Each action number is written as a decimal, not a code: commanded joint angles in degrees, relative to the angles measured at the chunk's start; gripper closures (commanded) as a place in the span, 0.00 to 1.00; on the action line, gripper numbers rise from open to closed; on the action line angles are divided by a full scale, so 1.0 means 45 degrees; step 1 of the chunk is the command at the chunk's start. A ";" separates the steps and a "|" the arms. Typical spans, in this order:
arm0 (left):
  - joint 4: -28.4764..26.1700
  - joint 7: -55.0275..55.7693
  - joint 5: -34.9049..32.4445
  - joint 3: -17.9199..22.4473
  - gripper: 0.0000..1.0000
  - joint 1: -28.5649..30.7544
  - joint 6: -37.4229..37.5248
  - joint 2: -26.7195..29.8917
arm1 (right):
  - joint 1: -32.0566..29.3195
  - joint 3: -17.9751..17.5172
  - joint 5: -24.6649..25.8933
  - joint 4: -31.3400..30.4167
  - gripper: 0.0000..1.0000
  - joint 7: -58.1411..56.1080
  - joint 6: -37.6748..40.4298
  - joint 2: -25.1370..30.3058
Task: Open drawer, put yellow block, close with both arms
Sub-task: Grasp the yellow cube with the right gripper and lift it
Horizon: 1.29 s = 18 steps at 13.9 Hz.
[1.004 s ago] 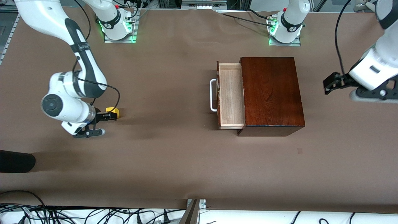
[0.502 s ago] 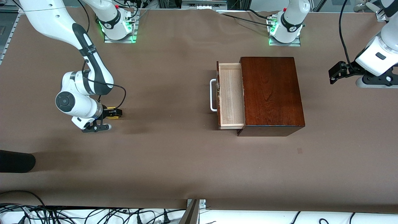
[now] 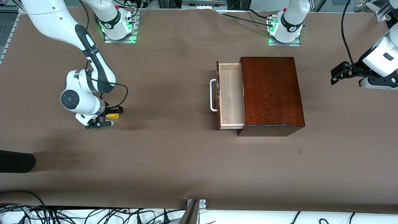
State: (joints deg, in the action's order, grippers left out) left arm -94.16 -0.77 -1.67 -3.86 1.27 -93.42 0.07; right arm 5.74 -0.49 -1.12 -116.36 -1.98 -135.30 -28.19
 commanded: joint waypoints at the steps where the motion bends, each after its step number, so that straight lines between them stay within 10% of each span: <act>1: 0.0221 -0.0336 0.0214 -0.0079 0.00 0.0050 -0.0001 -0.0056 | -0.0045 0.0031 -0.0181 -0.0217 0.82 -0.0361 -0.0089 0.0306; 3: 0.0221 -0.0356 0.0214 -0.0079 0.00 0.0049 -0.0001 -0.0056 | -0.0045 0.0012 -0.0181 0.0133 1.00 -0.0576 0.0008 0.0345; 12: 0.0221 -0.0356 0.0214 -0.0080 0.00 0.0050 -0.0001 -0.0056 | 0.1240 -0.1492 0.0268 0.6321 1.00 -0.0576 0.6137 0.0483; 18: 0.0221 -0.0336 0.0214 -0.0099 0.00 0.0030 -0.0001 -0.0056 | 0.4187 -0.1844 0.0307 0.7808 1.00 -0.0479 0.6396 0.0249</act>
State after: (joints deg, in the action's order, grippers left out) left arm -94.13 -1.14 -1.67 -4.17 1.19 -93.47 0.08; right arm 20.12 -8.85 -0.80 -85.88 -4.17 -108.07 -25.22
